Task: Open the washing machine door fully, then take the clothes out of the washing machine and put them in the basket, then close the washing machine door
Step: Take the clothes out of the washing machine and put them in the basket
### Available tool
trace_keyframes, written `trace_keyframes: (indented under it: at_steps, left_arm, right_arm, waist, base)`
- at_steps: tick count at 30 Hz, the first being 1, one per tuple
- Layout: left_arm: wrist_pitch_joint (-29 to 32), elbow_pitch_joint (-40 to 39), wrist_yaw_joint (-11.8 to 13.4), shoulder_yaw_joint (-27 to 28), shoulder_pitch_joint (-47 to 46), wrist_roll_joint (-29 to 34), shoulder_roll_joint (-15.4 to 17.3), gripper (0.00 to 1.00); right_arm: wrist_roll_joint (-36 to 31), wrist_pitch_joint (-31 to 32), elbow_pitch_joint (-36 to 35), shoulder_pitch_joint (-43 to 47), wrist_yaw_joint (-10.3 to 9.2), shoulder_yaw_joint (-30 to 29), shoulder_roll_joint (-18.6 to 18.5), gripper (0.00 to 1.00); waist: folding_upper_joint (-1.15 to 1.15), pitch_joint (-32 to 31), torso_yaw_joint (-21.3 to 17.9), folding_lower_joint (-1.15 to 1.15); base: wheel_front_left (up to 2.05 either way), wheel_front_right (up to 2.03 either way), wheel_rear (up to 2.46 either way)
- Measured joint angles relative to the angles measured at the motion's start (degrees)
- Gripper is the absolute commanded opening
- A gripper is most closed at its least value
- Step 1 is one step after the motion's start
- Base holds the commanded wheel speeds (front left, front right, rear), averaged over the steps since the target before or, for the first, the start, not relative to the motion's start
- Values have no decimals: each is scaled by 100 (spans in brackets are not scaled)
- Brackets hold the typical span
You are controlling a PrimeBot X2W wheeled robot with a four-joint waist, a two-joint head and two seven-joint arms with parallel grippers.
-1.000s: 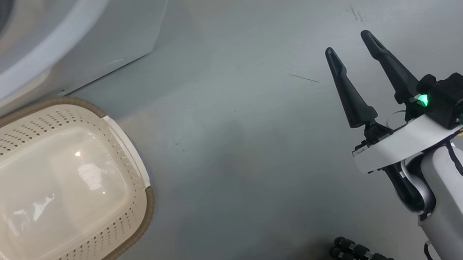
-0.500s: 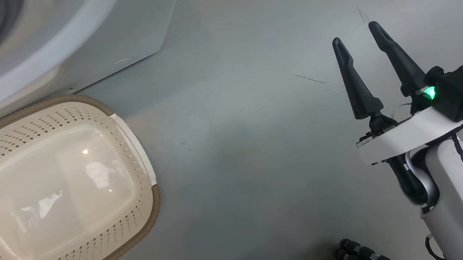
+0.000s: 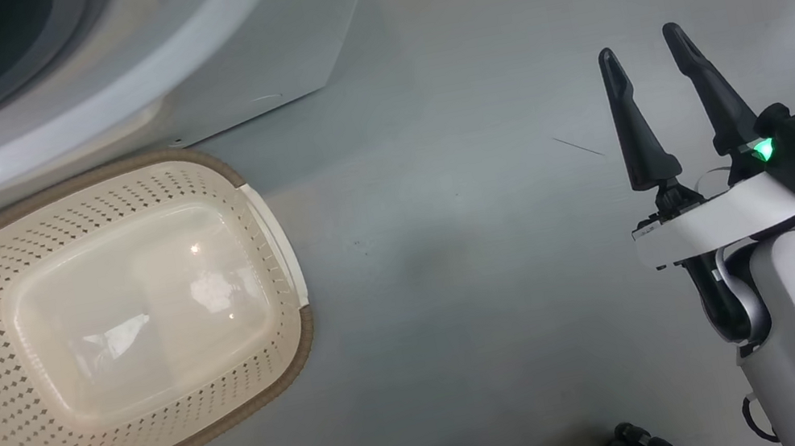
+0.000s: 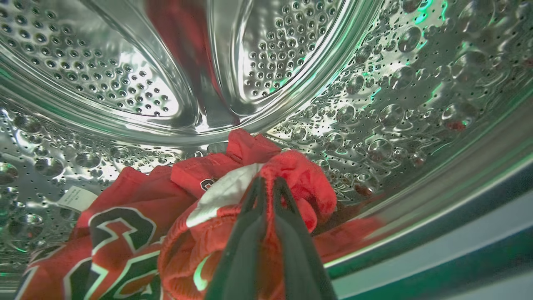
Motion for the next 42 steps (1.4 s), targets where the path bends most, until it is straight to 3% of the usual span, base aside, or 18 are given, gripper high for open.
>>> trace_keyframes:
  at_steps: [22,42]
  left_arm:
    - [-2022,-577,124,-56,1536,152,-394,0]
    - [-2102,-1626,385,-81,3367,264,-768,0]
  right_arm:
    - [-193,0,65,162,2,-192,-101,100]
    - [-264,0,356,851,-2,-407,-160,100]
  waist:
    - [0,-584,566,0]
    - [0,-1714,944,0]
  base:
    - [0,0,0]
    - [0,0,0]
